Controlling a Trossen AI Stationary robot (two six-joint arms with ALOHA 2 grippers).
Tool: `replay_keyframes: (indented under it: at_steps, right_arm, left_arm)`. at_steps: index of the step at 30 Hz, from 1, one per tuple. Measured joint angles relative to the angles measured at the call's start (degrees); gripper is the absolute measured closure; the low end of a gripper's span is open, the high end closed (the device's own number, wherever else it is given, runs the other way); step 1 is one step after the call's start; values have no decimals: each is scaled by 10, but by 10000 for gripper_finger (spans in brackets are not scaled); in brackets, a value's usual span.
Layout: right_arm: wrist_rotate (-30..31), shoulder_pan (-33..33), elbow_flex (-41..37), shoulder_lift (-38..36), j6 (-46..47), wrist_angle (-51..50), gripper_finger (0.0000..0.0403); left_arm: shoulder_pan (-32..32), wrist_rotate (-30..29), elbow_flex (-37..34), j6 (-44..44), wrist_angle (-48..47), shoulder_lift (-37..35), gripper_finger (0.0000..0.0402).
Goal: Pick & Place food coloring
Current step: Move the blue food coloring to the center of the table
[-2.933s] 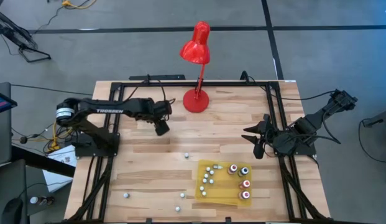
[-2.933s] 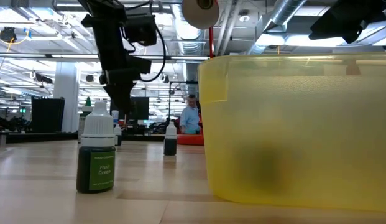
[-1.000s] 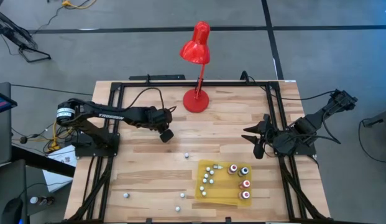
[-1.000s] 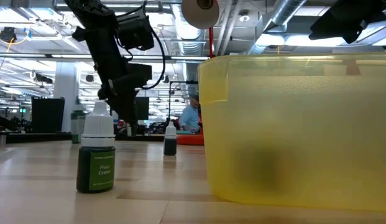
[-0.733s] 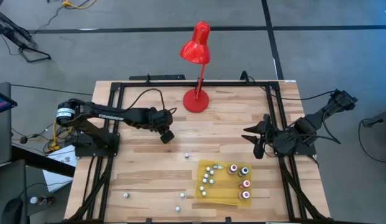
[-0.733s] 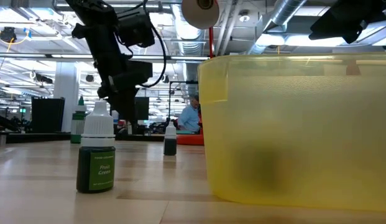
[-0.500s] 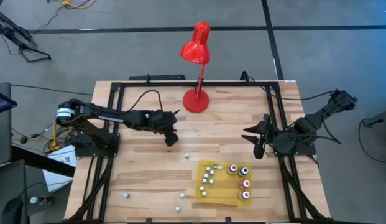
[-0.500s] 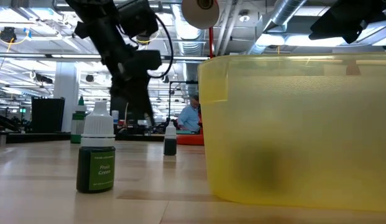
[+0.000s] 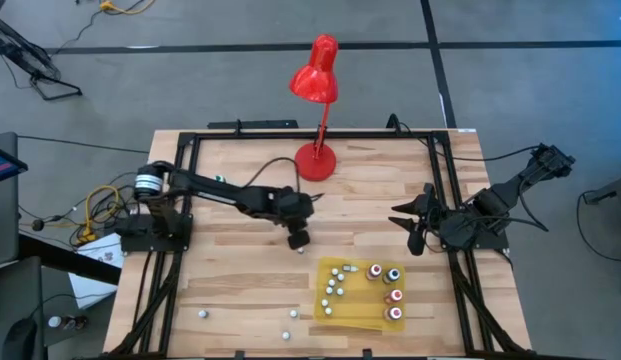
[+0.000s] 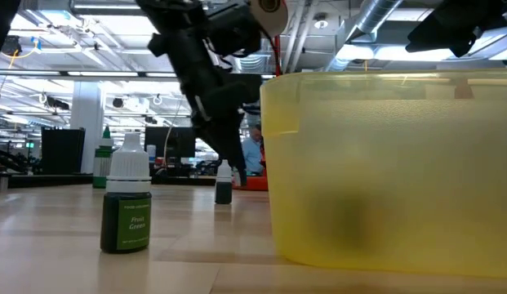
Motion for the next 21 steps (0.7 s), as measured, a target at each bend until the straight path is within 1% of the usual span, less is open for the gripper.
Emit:
replay_keyframes:
  at_steps: [5,8,15,21]
  right_arm:
    - [0,0,0,0,0,0,274]
    - [0,0,0,0,0,0,274]
    - [0,0,0,0,0,0,274]
    - [0,0,0,0,0,0,274]
  left_arm:
    - [-23,9,53,13,-28,49,349]
    - [-35,8,76,15,-42,66,349]
    - [-46,12,80,15,-50,69,348]
    - [-47,24,80,14,-53,69,337]
